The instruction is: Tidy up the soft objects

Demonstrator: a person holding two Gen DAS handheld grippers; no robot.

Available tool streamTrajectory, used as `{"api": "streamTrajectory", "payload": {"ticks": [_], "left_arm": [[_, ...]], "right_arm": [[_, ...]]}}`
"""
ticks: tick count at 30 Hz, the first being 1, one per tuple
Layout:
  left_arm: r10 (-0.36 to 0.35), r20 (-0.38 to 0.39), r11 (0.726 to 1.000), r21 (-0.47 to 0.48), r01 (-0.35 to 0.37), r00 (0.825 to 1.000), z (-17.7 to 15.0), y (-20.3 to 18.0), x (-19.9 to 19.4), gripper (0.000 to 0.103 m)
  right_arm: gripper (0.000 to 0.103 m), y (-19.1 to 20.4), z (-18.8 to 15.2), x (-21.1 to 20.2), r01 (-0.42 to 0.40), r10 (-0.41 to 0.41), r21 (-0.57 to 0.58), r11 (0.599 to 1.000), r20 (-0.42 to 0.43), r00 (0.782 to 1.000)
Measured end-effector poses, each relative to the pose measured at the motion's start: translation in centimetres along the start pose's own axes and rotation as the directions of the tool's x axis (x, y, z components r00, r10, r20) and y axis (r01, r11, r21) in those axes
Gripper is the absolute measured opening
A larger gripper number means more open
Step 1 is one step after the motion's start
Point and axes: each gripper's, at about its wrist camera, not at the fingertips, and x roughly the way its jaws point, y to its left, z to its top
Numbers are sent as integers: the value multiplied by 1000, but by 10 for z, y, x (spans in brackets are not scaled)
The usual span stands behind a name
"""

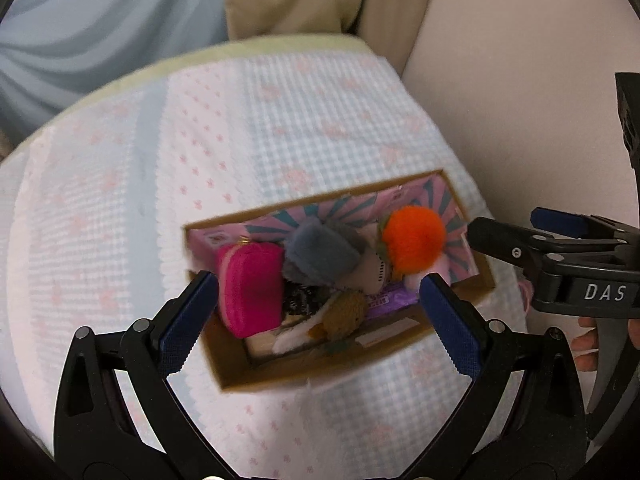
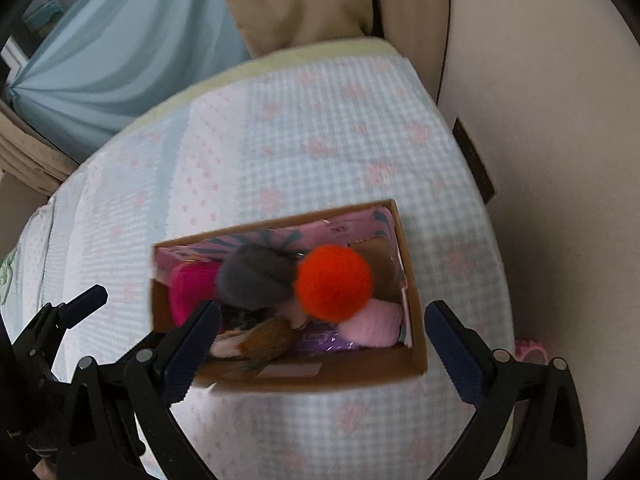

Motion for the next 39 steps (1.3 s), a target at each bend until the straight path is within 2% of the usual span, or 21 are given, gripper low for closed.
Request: {"api": "streamTrajectory", "payload": {"ticks": [6,9,10,15,17,21,27,32,36,39], "left_arm": [[17,88,999,-37,-14,996,-11,25,-83,100],[34,163,997,-69,-23,986,-20,44,-136,100],[52,195,996,-76,-38,979,-24,49,-155,100],[161,355,985,-123,-125,921,-42,78,-245,100],[176,403,981,-145,-128,898,-50,90,-276,100],[178,463,980,-165,-113,869,-69,104,-324,100],[224,494,970,-199,-142,840,-99,119,-366,100],[258,512,962,-213,-170,820,-117,126,-379,100],[261,523,962,-215,-171,811,-121,130,-384,100],[260,523,963,-207,-174,812,-121,131,-384,100]], "right_arm": [[101,45,-13,-83,-7,10,-31,1000,98,995],[101,70,-22,-121,-12,20,-53,999,149,989],[101,78,-26,-133,-12,22,-61,998,172,985],[101,122,-48,-188,7,29,-127,992,279,960],[101,140,-58,-208,20,28,-150,988,316,948],[101,160,-72,-237,11,50,-160,987,374,926],[101,184,-95,-264,40,48,-187,981,442,896],[101,192,-106,-271,69,29,-187,980,477,879],[101,193,-109,-276,82,21,-185,979,494,869],[101,195,-109,-278,84,19,-182,980,502,864]]}}
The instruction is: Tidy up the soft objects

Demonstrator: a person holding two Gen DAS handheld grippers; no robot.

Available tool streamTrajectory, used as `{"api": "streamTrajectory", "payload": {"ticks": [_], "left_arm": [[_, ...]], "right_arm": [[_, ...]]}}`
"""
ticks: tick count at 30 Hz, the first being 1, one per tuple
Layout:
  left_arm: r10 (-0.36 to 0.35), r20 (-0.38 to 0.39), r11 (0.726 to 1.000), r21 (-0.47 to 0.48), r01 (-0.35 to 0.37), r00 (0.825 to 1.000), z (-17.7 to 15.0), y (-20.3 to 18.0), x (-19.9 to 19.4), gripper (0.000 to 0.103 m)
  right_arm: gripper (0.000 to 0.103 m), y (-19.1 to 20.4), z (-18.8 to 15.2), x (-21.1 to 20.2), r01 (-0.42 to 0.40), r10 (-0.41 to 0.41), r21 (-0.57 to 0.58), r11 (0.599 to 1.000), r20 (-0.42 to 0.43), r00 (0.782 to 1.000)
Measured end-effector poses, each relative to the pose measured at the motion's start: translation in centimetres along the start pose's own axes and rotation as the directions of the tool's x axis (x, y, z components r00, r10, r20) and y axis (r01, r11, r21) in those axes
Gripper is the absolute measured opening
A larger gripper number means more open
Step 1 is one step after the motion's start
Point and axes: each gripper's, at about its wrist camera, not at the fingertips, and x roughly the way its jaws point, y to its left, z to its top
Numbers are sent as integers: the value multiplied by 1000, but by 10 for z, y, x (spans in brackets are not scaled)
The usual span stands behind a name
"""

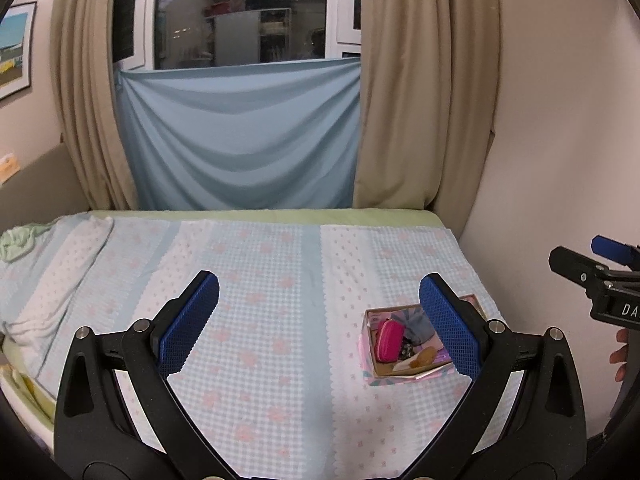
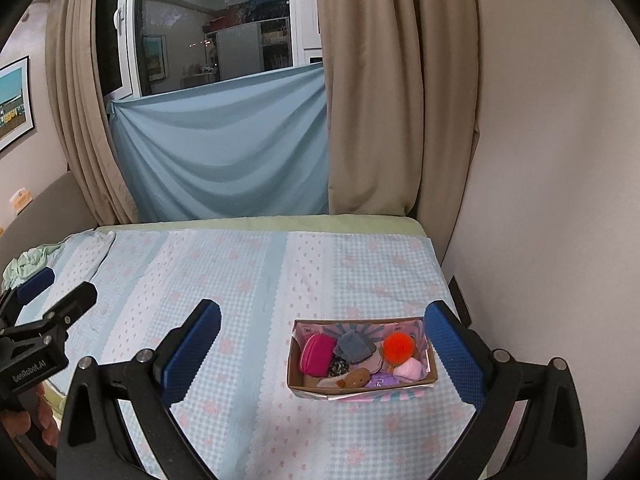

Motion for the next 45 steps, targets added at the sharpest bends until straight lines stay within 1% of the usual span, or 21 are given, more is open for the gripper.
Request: {"api": "streamTrajectory", "payload": {"ticks": [10,21,32,45], "left_arm": [[1,19,1000,21,-1,1000,2,-6,-5,100],[-9,23,1000,14,8,1000,2,-1,-6,100],[-2,27,1000,12,2,1000,2,-1,-9,100],[-4,28,1000,11,3,1000,-2,-4,-10,100]], "right_arm": [[101,-3,2,-2,7,-7,3,1000,10,1000],[101,-1,0,-3,10,-10,3,1000,12,1000],[101,0,-1,-6,10,-10,1,1000,31,999],[101,-2,-2,-9,16,-16,1,1000,33,999]]}}
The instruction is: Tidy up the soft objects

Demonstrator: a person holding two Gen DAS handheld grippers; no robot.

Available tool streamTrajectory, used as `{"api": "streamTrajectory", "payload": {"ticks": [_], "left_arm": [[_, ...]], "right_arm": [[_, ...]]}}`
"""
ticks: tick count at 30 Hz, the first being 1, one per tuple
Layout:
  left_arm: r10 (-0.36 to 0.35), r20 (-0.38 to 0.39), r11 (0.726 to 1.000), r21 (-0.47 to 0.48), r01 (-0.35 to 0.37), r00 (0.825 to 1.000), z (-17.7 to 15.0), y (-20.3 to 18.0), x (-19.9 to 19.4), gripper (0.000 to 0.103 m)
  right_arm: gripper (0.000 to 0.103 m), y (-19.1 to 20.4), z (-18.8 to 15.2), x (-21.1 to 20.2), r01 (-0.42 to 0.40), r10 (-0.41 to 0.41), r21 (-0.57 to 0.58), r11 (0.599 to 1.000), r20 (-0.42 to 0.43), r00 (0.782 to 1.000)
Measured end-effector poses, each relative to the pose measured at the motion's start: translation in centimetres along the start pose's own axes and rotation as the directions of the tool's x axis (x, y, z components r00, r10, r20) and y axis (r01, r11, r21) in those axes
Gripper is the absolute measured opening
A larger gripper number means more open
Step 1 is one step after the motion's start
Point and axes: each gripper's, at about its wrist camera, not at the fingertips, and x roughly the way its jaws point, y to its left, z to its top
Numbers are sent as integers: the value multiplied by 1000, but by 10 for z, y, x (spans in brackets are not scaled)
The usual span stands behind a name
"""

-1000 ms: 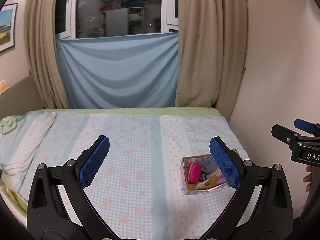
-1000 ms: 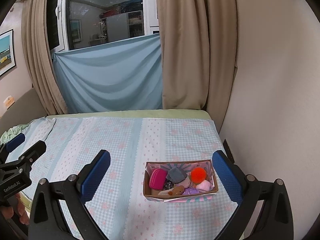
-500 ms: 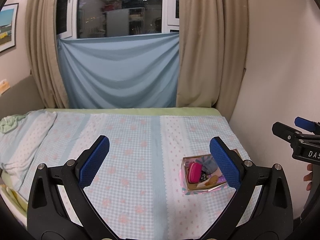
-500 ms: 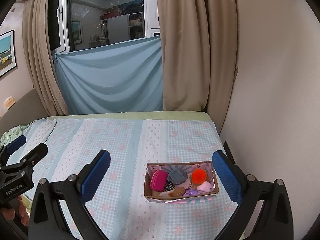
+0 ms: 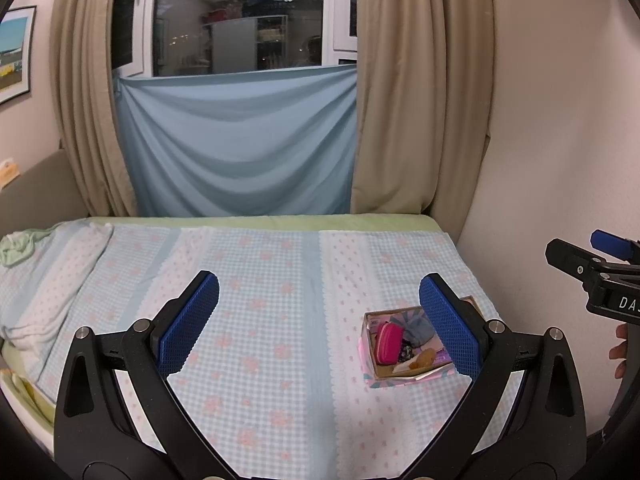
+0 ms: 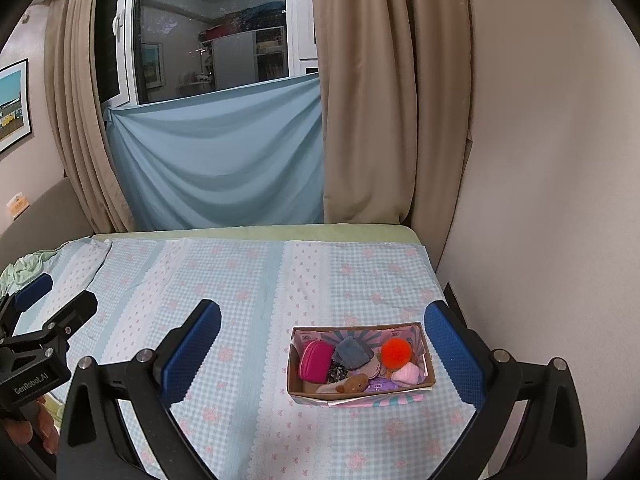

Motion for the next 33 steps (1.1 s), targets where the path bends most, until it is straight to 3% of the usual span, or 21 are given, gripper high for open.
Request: {"api": "streamTrajectory", "payload": {"ticks": [33], "left_arm": [[19,9,1000,-8,-19,1000,-7,17,13,103]], "right_arm": [[101,6,9,16,8,-8,-21,1000,-30,1000]]}}
